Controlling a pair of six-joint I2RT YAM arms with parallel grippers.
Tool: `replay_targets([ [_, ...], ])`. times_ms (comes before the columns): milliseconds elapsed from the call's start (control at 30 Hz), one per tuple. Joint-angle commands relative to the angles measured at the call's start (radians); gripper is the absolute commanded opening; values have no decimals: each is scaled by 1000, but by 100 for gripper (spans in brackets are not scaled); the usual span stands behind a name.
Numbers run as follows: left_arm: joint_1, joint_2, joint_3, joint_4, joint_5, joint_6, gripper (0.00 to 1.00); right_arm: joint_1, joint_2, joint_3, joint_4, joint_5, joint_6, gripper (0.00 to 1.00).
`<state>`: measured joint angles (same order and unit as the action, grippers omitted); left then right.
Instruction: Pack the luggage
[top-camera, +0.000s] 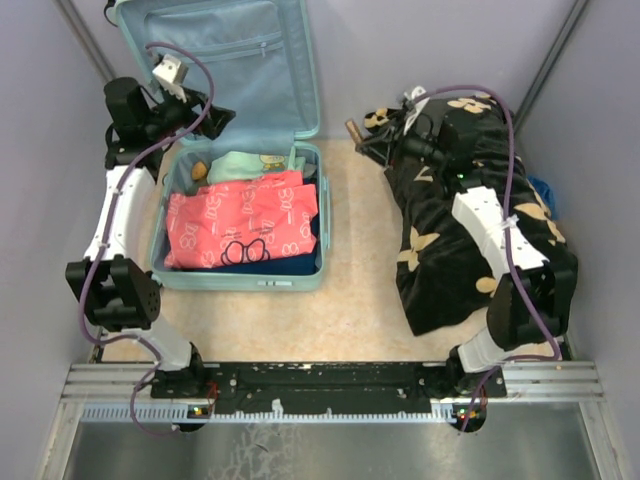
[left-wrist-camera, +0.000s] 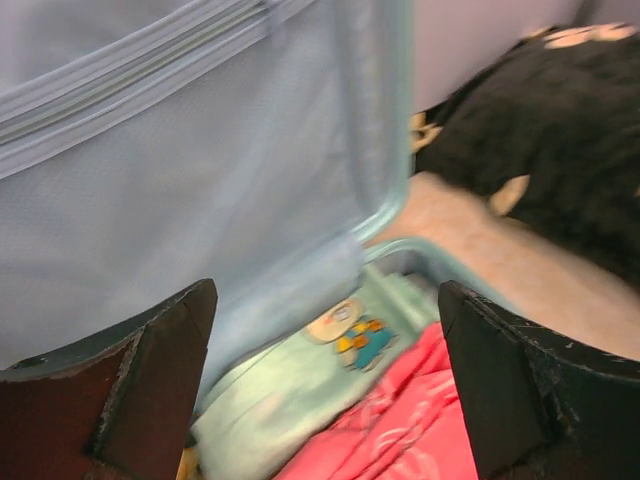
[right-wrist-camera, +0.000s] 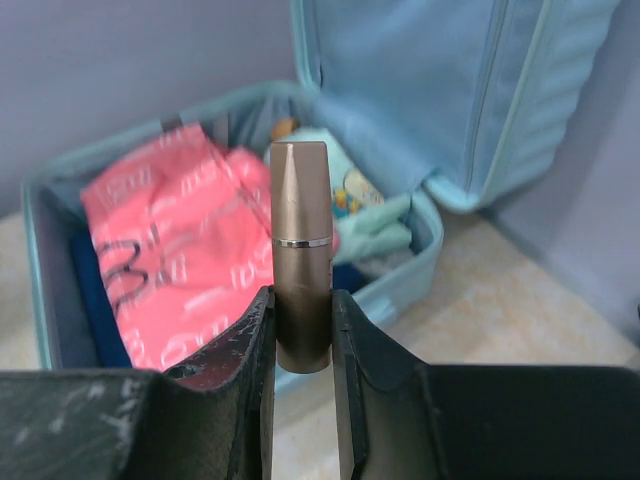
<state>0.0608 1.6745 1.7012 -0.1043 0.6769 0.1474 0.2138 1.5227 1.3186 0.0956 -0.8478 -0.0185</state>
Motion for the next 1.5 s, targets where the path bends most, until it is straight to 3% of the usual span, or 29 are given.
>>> replay_targets([
  [0,-70,-50,-42,208,195,-224,95,3,29,86,397,8,381,5],
  [167,-212,-41,-108,397,250,-438,92,17,80,104,602,48,621,1],
  [400,-361,39,-44,557,274,-576,89,70,83,94,676,46,680,0],
  [867,-420,87,16,639,287,-640,73,169,39,16,677,29,633,0],
  [1133,-432,65,-76,689,284,-707,59,209,60,39,687,74,602,0],
  [1233,-432,53,-96,699,286,-713,49,217,71,51,689,79,597,0],
  [1367,-430,36,-122,709,307,-707,22,217,73,48,676,79,588,1],
  [1467,-411,19,-140,703,315,-690,4,216,62,28,640,79,542,23],
])
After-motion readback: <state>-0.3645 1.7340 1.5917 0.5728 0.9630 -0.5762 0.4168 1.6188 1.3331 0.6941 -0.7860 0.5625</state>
